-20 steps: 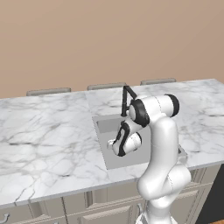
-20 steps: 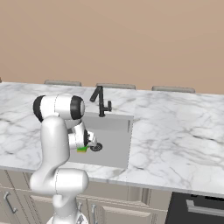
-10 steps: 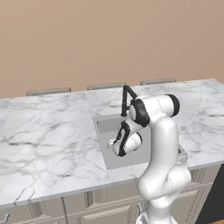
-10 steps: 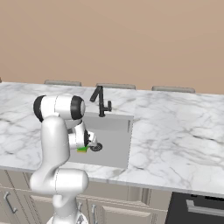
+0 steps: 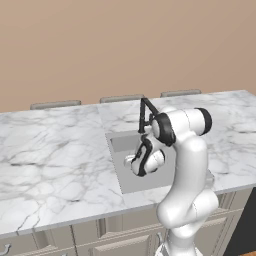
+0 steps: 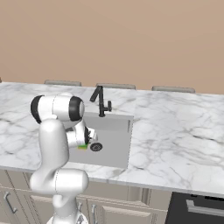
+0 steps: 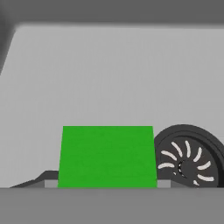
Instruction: Pick up the sponge and dish brush from the sink, and place them back in the cabinet, and close the cabinet door.
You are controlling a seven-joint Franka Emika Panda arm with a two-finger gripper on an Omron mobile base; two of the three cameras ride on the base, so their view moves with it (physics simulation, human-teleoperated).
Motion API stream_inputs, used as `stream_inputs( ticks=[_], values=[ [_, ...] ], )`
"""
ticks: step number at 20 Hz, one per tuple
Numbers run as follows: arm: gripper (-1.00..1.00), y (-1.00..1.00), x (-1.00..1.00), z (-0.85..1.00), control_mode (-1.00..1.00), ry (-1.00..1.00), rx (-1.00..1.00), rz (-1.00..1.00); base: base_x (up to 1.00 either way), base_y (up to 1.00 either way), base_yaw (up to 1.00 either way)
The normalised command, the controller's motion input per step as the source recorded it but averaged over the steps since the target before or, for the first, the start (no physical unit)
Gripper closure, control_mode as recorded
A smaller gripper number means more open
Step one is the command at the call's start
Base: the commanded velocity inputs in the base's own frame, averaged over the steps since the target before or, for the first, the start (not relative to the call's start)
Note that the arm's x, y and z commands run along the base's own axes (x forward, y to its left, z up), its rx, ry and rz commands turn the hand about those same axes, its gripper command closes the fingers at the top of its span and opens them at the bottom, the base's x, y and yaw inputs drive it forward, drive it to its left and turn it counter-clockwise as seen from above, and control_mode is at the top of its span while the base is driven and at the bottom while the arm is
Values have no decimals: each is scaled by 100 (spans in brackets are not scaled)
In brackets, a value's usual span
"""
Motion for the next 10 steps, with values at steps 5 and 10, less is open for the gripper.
stream_inputs(
  ticks=[5, 10],
  values=[
    [100, 0, -3, 34, -100, -3, 0, 0, 0, 0, 0],
    [100, 0, -11, 21, -100, -1, 0, 0, 0, 0, 0]
  ],
)
